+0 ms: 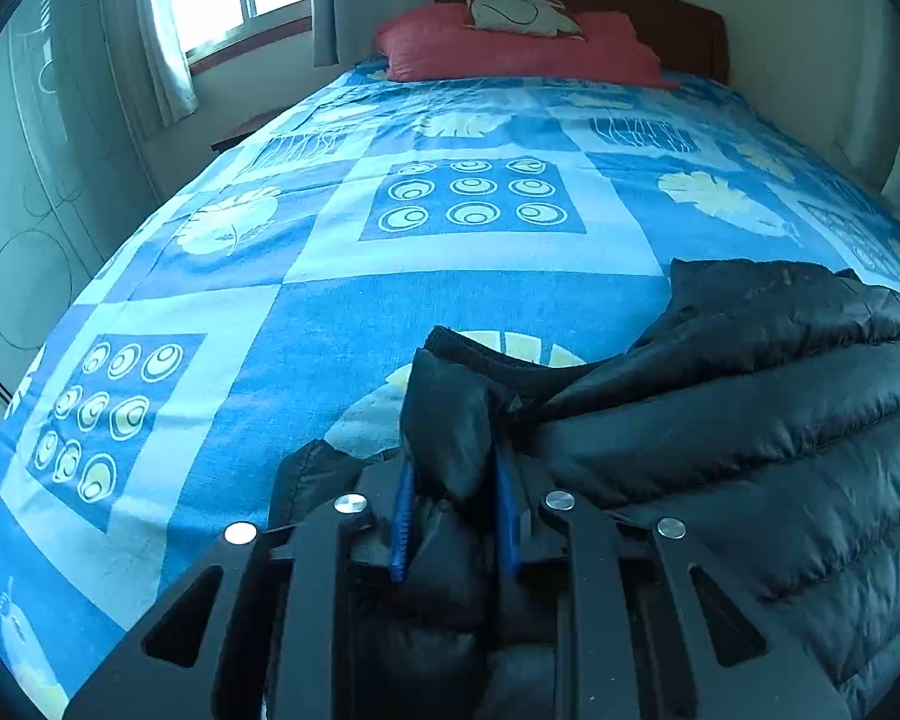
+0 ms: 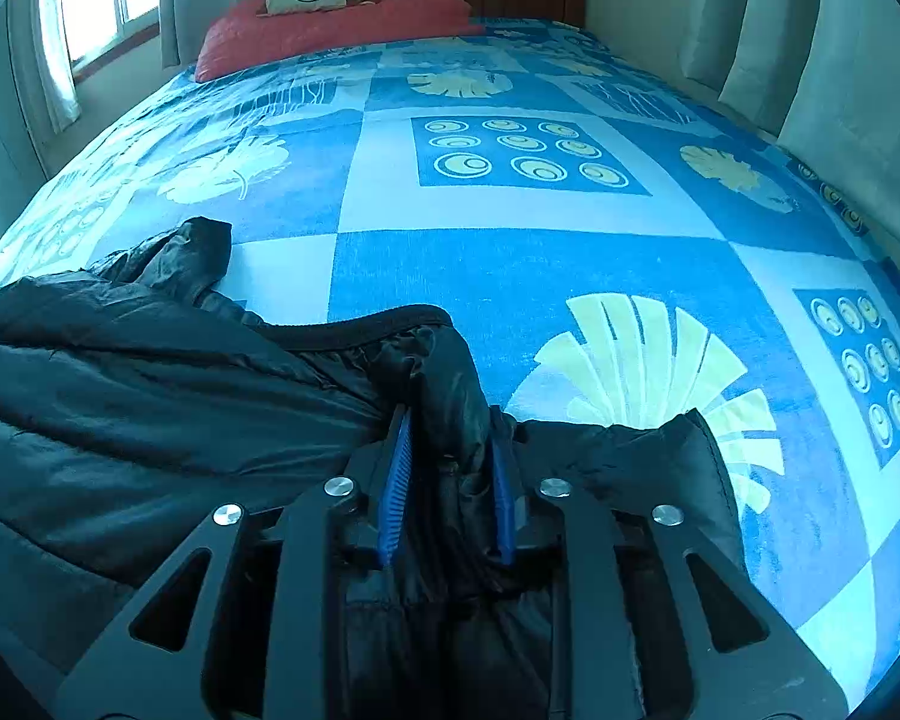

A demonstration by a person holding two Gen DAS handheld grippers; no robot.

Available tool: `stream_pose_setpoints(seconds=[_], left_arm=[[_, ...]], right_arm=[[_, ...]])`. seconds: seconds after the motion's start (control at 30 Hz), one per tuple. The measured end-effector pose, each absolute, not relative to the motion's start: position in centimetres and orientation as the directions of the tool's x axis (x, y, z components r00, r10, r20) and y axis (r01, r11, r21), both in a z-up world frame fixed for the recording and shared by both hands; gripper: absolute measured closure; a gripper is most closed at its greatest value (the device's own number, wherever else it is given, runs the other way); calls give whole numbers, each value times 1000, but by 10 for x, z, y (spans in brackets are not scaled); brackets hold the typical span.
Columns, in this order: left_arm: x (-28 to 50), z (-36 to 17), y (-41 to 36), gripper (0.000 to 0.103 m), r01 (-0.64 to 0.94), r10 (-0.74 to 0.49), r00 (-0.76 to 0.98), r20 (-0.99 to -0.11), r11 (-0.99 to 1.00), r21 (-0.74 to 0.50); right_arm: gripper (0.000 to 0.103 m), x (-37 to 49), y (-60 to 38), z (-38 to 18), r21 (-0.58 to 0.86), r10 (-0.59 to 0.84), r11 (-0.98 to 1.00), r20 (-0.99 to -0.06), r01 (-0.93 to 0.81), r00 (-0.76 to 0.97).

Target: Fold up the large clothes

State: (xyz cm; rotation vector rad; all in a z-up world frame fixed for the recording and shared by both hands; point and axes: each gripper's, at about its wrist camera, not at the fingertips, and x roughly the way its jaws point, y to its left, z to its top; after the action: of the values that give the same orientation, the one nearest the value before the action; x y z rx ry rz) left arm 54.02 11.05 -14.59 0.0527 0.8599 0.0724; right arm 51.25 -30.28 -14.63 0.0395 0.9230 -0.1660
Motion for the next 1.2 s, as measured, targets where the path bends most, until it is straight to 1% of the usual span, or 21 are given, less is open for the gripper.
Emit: stream_pose_setpoints(seconds=[0.03,0.07,0.1,0.13,0.17,0.2,0.23,0.3,0.4,0.53,0.63,0.67,0.73,0.77,0.87,0.97,1.07,1.1,1.13,1.17,1.2], left_arm=[[540,-143,112,74,-40,75,644,-761,997,65],[540,-140,115,67,-42,73,639,-766,997,60],[536,-134,118,64,-45,70,634,-770,998,53],[533,-130,120,53,-43,67,633,-771,998,51],[525,-122,123,39,-42,73,640,-764,997,61],[514,-113,127,32,-51,90,656,-749,996,75],[507,-109,131,30,-59,95,667,-739,995,74],[478,-96,147,30,-65,59,680,-731,998,20],[435,-93,167,30,-110,55,675,-736,994,-27],[375,-99,189,30,-161,12,667,-745,978,-129],[327,-110,199,29,-192,-46,683,-729,952,-240],[321,-113,199,29,-199,-53,679,-732,947,-253],[303,-114,194,29,-260,25,678,-734,943,-208],[294,-108,188,29,-263,53,708,-704,945,-193],[291,-87,168,29,-217,39,754,-656,957,-193],[314,-61,137,29,-121,-35,775,-631,972,-202],[350,-52,103,29,-44,-91,771,-630,980,-196],[364,-53,90,29,-29,-99,763,-638,982,-187],[379,-56,77,29,-32,-86,758,-647,985,-168],[389,-59,70,29,-26,-88,752,-653,986,-163],[404,-63,58,29,-15,-92,744,-662,988,-155]], right_arm=[[66,509,-304,-141,-47,-141,984,-790,170,596],[52,505,-305,-135,-46,-146,983,-783,178,605],[47,499,-308,-129,-34,-144,982,-771,186,620],[42,489,-312,-121,-10,-130,982,-761,190,635],[42,481,-316,-116,3,-125,981,-759,195,639],[42,469,-321,-111,17,-121,978,-758,206,640],[42,458,-325,-107,31,-116,977,-758,213,642],[42,432,-334,-102,54,-107,973,-759,225,643],[42,388,-347,-101,69,-106,967,-766,245,634],[42,330,-360,-107,146,-60,951,-775,271,629],[39,302,-362,-115,200,-25,935,-785,291,619],[39,296,-361,-117,213,-19,930,-787,301,617],[39,283,-355,-111,187,-79,924,-760,334,645],[39,281,-350,-106,172,-95,928,-747,330,658],[39,284,-327,-83,153,-103,944,-702,291,705],[39,307,-298,-63,178,-36,961,-681,214,732],[40,342,-266,-58,212,34,966,-677,151,735],[41,356,-254,-59,202,43,971,-680,131,732],[44,367,-245,-61,190,47,975,-686,118,726],[49,379,-236,-64,184,57,978,-694,100,718],[51,393,-222,-69,174,68,982,-705,79,706]])
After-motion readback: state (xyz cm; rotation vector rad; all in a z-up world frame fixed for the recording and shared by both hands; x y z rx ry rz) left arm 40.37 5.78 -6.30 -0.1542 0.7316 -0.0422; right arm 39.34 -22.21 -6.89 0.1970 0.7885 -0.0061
